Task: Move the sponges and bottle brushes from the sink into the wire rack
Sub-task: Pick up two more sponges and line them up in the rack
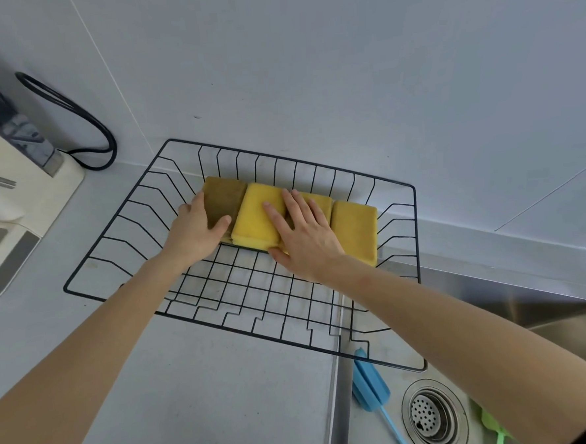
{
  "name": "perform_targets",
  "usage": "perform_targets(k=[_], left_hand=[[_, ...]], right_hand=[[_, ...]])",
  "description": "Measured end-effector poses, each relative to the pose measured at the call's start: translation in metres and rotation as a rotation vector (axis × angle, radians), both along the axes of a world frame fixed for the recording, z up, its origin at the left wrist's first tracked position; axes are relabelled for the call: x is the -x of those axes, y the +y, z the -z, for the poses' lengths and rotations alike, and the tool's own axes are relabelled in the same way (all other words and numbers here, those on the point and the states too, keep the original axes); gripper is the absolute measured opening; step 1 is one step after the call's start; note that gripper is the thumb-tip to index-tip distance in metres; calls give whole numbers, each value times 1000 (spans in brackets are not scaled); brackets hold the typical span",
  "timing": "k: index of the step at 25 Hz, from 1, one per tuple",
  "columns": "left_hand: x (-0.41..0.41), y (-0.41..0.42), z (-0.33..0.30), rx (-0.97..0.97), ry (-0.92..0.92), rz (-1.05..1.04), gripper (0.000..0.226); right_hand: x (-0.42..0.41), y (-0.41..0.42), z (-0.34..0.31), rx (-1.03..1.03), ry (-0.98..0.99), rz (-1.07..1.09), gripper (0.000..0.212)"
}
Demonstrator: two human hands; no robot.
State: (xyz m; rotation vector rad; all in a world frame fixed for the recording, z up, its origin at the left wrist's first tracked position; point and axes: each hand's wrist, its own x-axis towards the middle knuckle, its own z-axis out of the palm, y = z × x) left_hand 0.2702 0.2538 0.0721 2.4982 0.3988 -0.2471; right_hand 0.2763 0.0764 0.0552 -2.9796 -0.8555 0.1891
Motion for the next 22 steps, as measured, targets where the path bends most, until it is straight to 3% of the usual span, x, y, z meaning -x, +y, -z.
perform_targets(k=[8,16,22], left_hand=[[4,0,-8,-92,44,49,70],[20,-24,-61,-277,-71,217,73],[49,-57,-110,-311,-150,337,76]], right_hand=[[6,-6,-20,19,48,2,82],[29,-39,-75,-55,-5,94,77],[58,-79,-117,-75,-50,177,72]])
